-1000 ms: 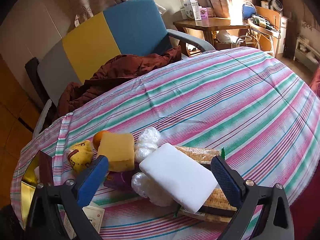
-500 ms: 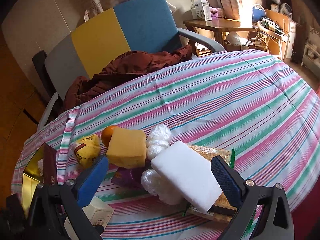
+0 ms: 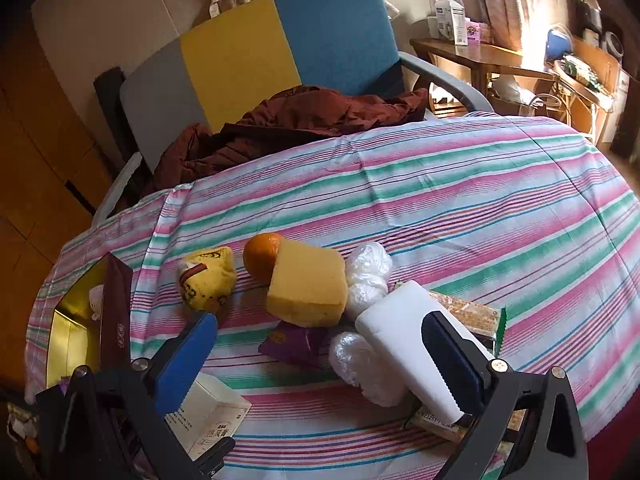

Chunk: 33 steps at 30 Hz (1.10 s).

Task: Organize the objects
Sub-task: 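Grasp the white cardboard box with left tool while right tool grasps the yellow sponge, then lower the white box into the gold tray with left tool while right tool drops the sponge there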

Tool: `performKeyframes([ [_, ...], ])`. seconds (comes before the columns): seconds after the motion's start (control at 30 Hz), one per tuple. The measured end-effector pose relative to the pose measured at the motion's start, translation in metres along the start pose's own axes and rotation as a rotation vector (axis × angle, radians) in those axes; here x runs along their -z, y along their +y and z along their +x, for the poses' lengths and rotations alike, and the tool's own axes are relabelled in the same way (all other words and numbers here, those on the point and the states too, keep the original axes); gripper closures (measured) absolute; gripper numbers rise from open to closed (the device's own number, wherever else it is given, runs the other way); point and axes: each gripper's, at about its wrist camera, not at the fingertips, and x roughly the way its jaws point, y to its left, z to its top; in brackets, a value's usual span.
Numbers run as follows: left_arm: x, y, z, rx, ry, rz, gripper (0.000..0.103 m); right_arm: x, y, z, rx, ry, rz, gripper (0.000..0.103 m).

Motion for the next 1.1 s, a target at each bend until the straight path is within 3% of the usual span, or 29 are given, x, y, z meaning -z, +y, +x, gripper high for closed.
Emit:
performKeyframes([
  [0.17,0.002,-0.001,-0.001,0.012,-0.008,-0.008,0.052,-0.022,0.02,0.033,0.055,0.084,-0.069,0.002],
  [0.23,0.002,0.0,-0.002,0.017,-0.011,-0.011,0.052,-0.027,0.022,0.056,0.098,0.161,-0.083,0.006],
  [0.27,0.002,0.0,-0.002,0.018,-0.013,-0.012,0.052,-0.027,0.021,0.066,0.113,0.191,-0.082,0.015],
  [0.3,0.002,0.0,-0.002,0.018,-0.015,-0.013,0.052,-0.026,0.019,0.071,0.117,0.205,-0.083,0.041],
  [0.33,0.002,0.0,-0.002,0.019,-0.016,-0.012,0.052,-0.024,0.018,0.073,0.114,0.208,-0.086,0.05],
  [0.53,0.004,-0.001,-0.002,0.019,-0.031,-0.008,0.052,-0.006,0.024,0.033,0.098,0.124,-0.118,0.049],
  [0.77,0.008,0.0,-0.013,0.027,-0.027,-0.037,0.052,0.013,0.03,-0.011,0.014,0.048,-0.084,0.049],
  [0.97,0.011,0.008,-0.057,0.055,-0.082,-0.078,0.052,0.029,0.045,-0.028,-0.058,0.022,-0.076,0.049],
  [1.1,0.011,0.038,-0.095,0.044,-0.136,-0.161,0.052,0.037,0.07,-0.034,-0.125,0.021,-0.111,0.049],
])
